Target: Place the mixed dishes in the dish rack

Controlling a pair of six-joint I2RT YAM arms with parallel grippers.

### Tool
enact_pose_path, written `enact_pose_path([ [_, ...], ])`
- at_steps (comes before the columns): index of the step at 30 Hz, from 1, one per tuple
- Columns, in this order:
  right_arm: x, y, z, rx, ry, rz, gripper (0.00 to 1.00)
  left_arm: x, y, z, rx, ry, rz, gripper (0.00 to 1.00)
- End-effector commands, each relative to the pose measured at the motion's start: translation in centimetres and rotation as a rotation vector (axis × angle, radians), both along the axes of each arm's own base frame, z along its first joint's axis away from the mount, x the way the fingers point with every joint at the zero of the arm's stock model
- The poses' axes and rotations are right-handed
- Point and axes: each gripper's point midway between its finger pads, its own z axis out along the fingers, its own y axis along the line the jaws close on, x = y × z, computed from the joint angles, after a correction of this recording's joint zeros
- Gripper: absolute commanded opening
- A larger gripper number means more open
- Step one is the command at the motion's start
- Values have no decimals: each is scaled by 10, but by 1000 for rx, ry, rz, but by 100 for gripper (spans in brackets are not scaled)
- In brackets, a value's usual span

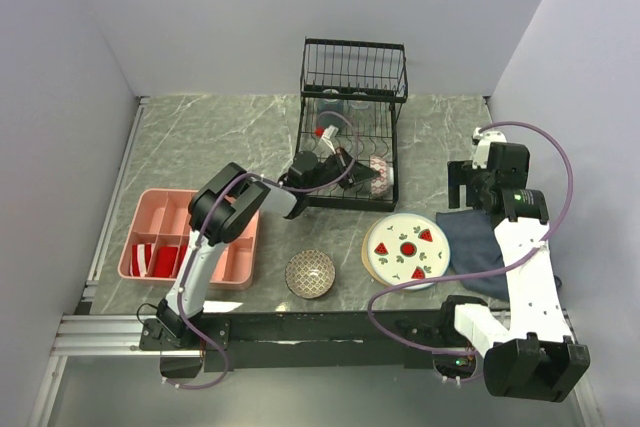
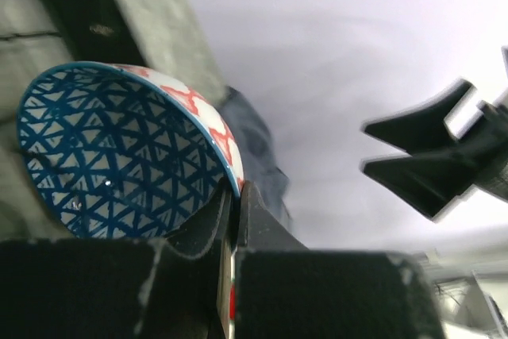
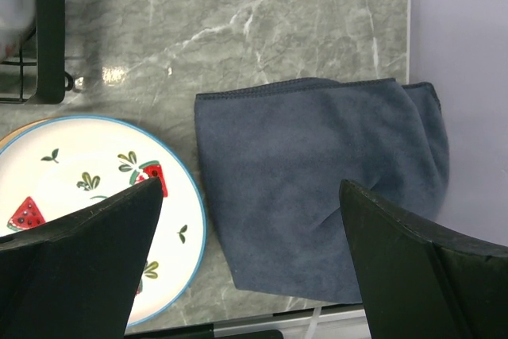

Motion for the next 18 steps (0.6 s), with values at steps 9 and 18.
enact_pose_path([
  [9,8,1,8,24,-57,-5,100,12,-3,-16,103,-19,-15,32],
  [18,12,7,11,49,-77,18,100,26,10,7,266,-140,39,63],
])
